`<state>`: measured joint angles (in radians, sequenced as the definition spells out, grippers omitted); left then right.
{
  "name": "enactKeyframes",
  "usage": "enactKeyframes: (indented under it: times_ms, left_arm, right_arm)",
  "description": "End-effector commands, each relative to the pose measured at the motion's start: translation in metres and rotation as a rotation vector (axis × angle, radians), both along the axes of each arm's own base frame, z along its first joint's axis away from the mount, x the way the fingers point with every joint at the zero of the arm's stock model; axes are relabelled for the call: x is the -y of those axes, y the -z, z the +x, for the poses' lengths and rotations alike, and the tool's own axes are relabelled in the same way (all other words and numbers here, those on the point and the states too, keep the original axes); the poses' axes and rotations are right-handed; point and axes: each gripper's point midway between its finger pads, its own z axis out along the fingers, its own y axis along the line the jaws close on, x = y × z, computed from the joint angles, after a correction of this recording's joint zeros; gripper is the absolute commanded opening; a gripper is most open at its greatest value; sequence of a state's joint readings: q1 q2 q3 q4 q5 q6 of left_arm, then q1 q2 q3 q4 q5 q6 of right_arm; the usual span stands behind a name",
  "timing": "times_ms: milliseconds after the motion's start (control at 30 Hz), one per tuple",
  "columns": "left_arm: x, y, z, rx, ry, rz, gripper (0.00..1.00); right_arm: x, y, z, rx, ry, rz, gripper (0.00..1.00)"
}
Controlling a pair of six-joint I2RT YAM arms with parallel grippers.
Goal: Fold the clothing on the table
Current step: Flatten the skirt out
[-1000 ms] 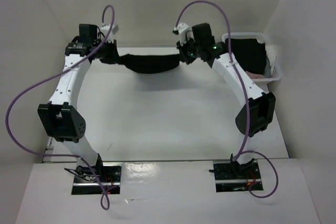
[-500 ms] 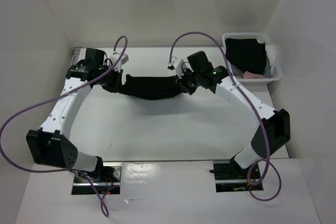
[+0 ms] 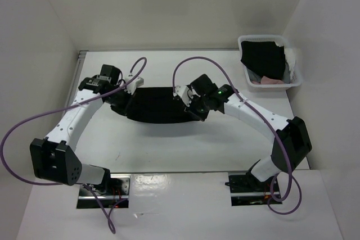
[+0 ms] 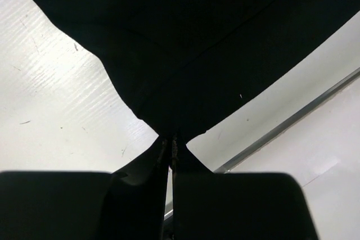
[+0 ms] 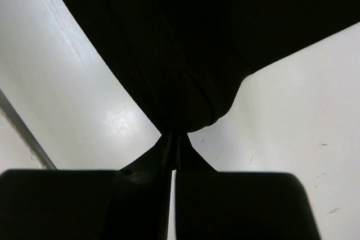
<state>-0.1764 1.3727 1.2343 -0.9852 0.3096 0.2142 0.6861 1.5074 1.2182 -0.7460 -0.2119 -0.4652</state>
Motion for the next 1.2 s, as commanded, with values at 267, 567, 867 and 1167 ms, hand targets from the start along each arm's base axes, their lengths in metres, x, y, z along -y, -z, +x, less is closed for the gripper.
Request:
enactKeyframes:
  times_ms: [267,567,867,1167]
  left_arm:
    - [-0.005,0.01,0.024,0.01,0.028,0.049,0.22]
    - [0.004,-0.039,-0.028,0.102,0.243,-0.022,0.26]
    - [-0.009,-0.035,-0.006,0.169,0.099,0.047,0.4]
    - [-0.024,0.023,0.018,0.04,-0.012,0.173,0.4]
  right_arm:
    - [0.005,-0.006,0.03,0.111,0.072,-0.036,0.44]
    - [0.002,-0.038,-0.004,0.052,-0.013,0.036,0.57]
    - [0.008,-0.059,0.011,0.165,0.088,0.072,0.57]
    - [-0.01,-0.04,0.02,0.184,0.089,0.044,0.57]
